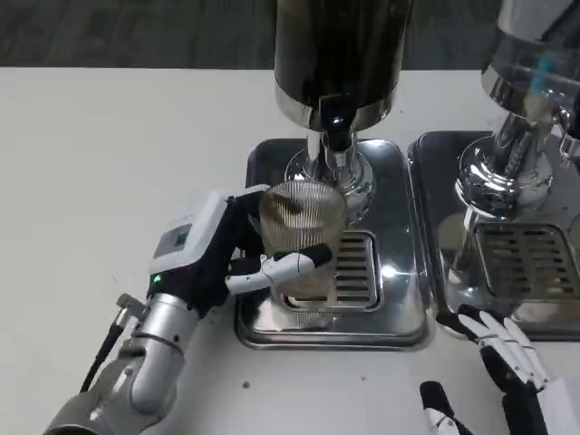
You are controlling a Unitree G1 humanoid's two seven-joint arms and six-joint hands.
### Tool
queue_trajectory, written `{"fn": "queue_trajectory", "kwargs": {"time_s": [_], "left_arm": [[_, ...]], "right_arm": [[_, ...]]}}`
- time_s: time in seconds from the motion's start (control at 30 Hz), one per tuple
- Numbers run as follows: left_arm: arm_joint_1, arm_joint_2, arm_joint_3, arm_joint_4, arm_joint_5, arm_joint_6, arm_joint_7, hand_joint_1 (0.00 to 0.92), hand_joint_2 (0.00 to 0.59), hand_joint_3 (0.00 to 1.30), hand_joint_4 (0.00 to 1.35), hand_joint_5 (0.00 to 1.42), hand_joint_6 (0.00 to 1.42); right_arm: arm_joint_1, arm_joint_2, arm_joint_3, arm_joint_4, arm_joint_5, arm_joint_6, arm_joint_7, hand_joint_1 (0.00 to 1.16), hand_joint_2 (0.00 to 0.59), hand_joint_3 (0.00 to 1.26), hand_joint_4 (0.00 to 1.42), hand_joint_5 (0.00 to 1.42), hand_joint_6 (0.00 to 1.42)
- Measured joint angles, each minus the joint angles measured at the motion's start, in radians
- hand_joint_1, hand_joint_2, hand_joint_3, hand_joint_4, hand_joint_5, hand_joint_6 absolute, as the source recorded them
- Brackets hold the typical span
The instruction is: Grasp the cup under the faucet to collect the drink, then remove the cup.
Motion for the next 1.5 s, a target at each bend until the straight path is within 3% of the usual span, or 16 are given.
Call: {"fn": "queue_trajectory", "kwargs": {"time_s": [0.37,0.73,1.0,1.2,1.4,1.5], "left_arm": [[-0.045,-0.011,-0.001,0.054,-0.001,0.004,0.0,0.226,0.134,0.52,0.63,0.84,0.8],[-0.065,-0.009,-0.014,0.088,0.0,-0.007,0.0,0.226,0.135,0.51,0.61,0.81,0.77],[-0.08,-0.008,-0.053,0.09,0.006,-0.014,0.0,0.188,0.123,0.46,0.53,0.68,0.54],[-0.091,-0.009,-0.077,0.098,0.004,-0.016,-0.027,0.131,0.101,0.41,0.47,0.61,0.47],[-0.093,-0.008,-0.078,0.097,0.0,-0.016,-0.05,0.062,0.063,0.26,0.37,0.52,0.37],[-0.093,-0.006,-0.078,0.093,-0.001,-0.016,-0.059,0.034,0.053,0.16,0.22,0.43,0.31]], "right_arm": [[0.038,0.024,0.017,-0.072,-0.035,0.02,0.002,0.39,0.406,0.27,0.16,0.12,0.26],[0.038,0.047,0.043,-0.084,-0.057,0.042,0.003,0.39,0.406,0.27,0.16,0.12,0.27],[0.038,0.052,0.05,-0.091,-0.062,0.047,0.003,0.38,0.409,0.27,0.16,0.13,0.28],[0.042,0.06,0.057,-0.094,-0.069,0.052,0.002,0.38,0.409,0.27,0.16,0.13,0.28],[0.048,0.062,0.061,-0.094,-0.072,0.053,0.002,0.38,0.407,0.27,0.17,0.14,0.29],[0.045,0.063,0.062,-0.094,-0.072,0.053,0.002,0.39,0.406,0.28,0.17,0.15,0.29]]}}
